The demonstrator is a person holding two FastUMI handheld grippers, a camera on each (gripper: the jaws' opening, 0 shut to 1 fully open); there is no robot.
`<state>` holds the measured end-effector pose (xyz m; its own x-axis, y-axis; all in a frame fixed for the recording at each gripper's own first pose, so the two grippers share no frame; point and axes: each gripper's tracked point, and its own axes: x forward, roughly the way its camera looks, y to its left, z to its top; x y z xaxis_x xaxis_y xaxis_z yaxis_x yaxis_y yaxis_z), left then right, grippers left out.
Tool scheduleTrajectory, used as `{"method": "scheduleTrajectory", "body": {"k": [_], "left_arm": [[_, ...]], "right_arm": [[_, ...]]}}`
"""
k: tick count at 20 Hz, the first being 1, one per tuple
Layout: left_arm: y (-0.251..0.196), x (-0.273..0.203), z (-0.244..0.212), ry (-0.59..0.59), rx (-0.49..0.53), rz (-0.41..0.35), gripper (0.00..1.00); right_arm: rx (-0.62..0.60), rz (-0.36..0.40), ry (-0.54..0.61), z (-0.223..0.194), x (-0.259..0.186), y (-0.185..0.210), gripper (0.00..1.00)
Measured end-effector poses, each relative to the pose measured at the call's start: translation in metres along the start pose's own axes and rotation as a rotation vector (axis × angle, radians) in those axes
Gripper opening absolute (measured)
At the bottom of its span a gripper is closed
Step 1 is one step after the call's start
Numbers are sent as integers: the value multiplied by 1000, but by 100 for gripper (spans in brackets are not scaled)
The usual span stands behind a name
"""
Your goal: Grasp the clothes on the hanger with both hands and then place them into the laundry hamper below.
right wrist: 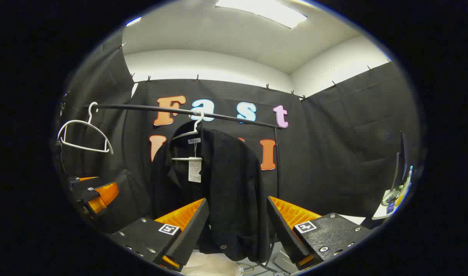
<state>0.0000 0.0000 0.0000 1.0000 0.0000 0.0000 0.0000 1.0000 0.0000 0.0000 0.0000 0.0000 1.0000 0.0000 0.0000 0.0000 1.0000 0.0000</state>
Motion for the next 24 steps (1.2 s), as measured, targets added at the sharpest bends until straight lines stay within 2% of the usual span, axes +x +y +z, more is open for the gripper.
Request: {"method": "scheduleTrajectory", "body": {"k": [2,4,8,9,12,17,18,20,24], "left_arm": [[-4,8,-3,-17,-21,-54,99],[-8,17,-5,-16,-31,-68,96],[-17,21,-8,0,-66,-36,96],[-21,19,-8,0,-64,-37,100],[-17,13,-3,-28,-35,1,96],[-18,8,-3,-20,-10,17,96],[-18,8,-2,-22,-8,21,100],[-15,6,-1,-25,0,35,96],[-11,4,1,-31,-4,49,98]], "right_arm": [[10,-21,6,-1,-2,7,94],[25,-19,19,-5,0,11,93],[6,19,43,-18,5,8,93],[-8,34,49,-24,6,8,93],[2,60,78,-37,9,7,93],[29,96,59,-40,7,13,94],[27,102,47,-39,6,14,93],[16,111,42,-40,4,17,93],[-15,136,4,-33,11,27,93]]}}
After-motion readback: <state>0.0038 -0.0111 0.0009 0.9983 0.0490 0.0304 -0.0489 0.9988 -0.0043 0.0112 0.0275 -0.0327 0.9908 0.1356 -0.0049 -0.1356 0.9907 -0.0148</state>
